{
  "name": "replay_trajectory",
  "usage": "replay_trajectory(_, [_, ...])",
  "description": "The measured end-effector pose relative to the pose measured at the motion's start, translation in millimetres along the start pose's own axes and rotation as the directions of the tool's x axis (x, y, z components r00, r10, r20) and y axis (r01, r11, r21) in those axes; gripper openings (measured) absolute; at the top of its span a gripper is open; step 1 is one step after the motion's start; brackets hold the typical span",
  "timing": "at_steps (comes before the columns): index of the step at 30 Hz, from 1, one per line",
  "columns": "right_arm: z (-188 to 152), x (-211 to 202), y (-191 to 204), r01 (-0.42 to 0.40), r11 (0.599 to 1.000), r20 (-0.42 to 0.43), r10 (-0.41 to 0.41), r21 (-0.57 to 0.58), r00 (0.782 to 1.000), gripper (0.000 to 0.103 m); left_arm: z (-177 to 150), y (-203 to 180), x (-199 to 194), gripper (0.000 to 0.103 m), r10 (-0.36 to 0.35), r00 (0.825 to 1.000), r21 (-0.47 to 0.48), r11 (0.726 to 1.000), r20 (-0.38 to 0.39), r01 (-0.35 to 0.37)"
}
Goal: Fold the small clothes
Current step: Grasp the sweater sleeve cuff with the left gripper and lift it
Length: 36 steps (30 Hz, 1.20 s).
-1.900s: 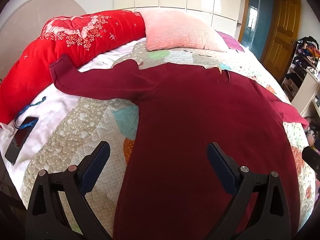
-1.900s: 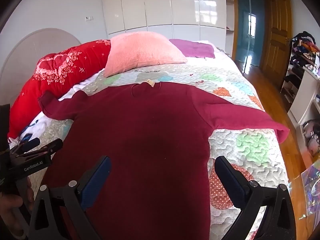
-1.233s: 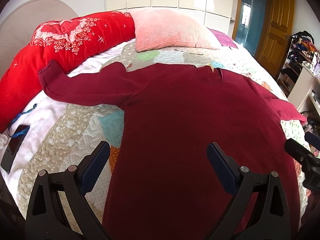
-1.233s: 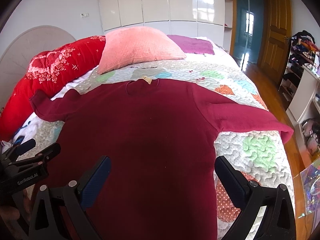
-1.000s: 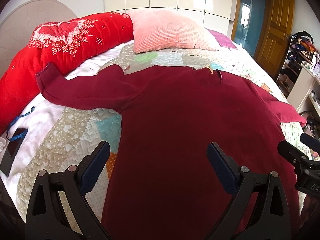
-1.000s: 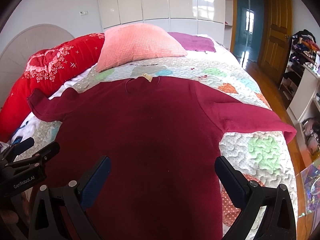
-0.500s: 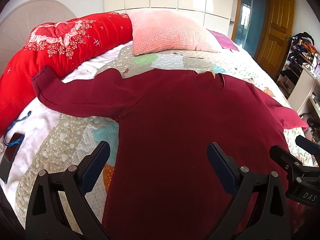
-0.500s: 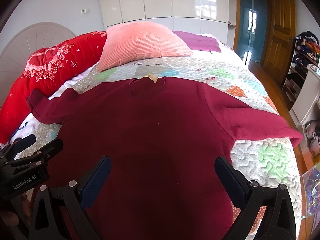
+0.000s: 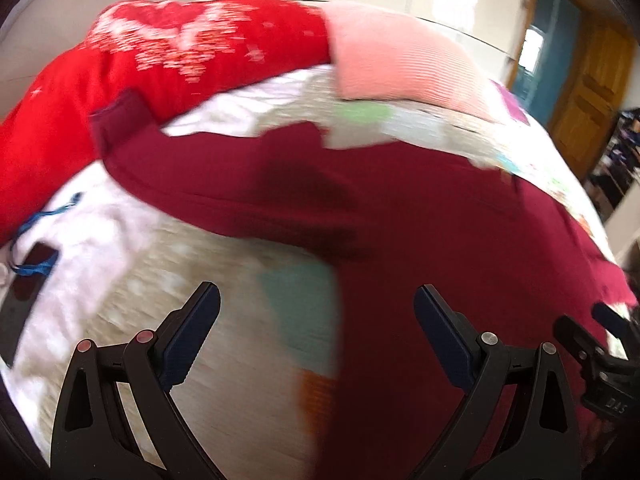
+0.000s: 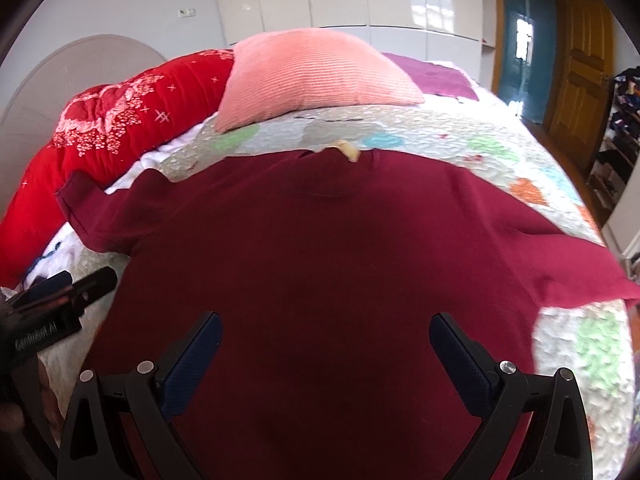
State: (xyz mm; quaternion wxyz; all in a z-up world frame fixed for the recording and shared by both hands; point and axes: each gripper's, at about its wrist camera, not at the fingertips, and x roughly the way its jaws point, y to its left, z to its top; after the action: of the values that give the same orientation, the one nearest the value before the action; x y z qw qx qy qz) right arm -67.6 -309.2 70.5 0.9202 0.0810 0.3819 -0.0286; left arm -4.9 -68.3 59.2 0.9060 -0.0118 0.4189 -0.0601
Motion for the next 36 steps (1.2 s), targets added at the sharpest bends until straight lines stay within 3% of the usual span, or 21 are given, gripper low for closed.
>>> replay_trajectory(7, [3.4,28.7,21.9,-0.010,0.998,-0.054,0.007,-0.065,0.999,0.103,35.8,91.6,21.2,0.098,0.198,0.980,-0.077,0.978,0.034,-0.195])
replay_trajectory(11, [-0.1,32.9,26.5,-0.017,0.996,-0.081,0.010,-0.086,0.997,0.103,58.4,150.3,36.8,0.098,0.305,0.949,-0.165,0.943,0.077,-0.289])
replay_trajectory(16, [-0.2,39.5,29.1,-0.039,0.996,-0.104,0.031,-0.082,0.994,0.103,83.5,197.8,61.6,0.098,0.352,0.930,-0.226,0.920,0.108,-0.321])
replay_trajectory(21, [-1.5,47.4,38.8,-0.064,0.992,-0.139,0.048,-0.108,0.989,0.103,102.5,210.8,88.6,0.098,0.415,0.898,-0.192,0.903,0.148,-0.385])
replay_trajectory(25, [-2.0,49.7,43.7,-0.075,0.989,-0.146,0.056,-0.125,0.988,0.103,108.6,218.1,104.7,0.096,0.398,0.906,-0.203,0.908,0.142,-0.367])
replay_trajectory(27, [-1.2,48.9,44.8,-0.069,0.989,-0.137,0.051,-0.127,0.989,0.103,108.6,226.0,103.9,0.077,0.385,0.912,-0.232,0.908,0.140,-0.348])
replay_trajectory(28, [-1.0,48.5,44.7,-0.065,0.990,-0.134,0.048,-0.127,0.990,0.103,108.0,229.9,102.1,0.041,0.369,0.920,-0.252,0.910,0.132,-0.328])
replay_trajectory(29, [-0.7,47.8,44.3,-0.064,0.990,-0.132,0.047,-0.125,0.990,0.103,106.9,241.7,101.8,0.005,0.255,0.960,-0.294,0.932,0.114,-0.213])
replay_trajectory(30, [-0.7,47.2,43.8,-0.065,0.990,-0.134,0.049,-0.123,0.990,0.103,105.3,246.6,101.1,0.005,0.157,0.981,-0.335,0.936,0.117,-0.110])
replay_trajectory(31, [-0.9,46.2,43.1,-0.068,0.990,-0.137,0.051,-0.120,0.989,0.103,103.2,249.1,96.2,0.005,0.116,0.985,-0.356,0.932,0.129,-0.063])
replay_trajectory(34, [-1.1,40.5,38.7,-0.073,0.992,-0.132,0.059,-0.106,0.989,0.103,102.0,237.0,68.5,0.005,0.050,0.983,-0.330,0.944,0.176,0.011])
replay_trajectory(36, [-0.4,35.0,34.7,-0.072,0.993,-0.121,0.061,-0.094,0.991,0.103,102.0,208.6,42.1,0.005,-0.002,0.979,-0.268,0.962,0.205,0.058])
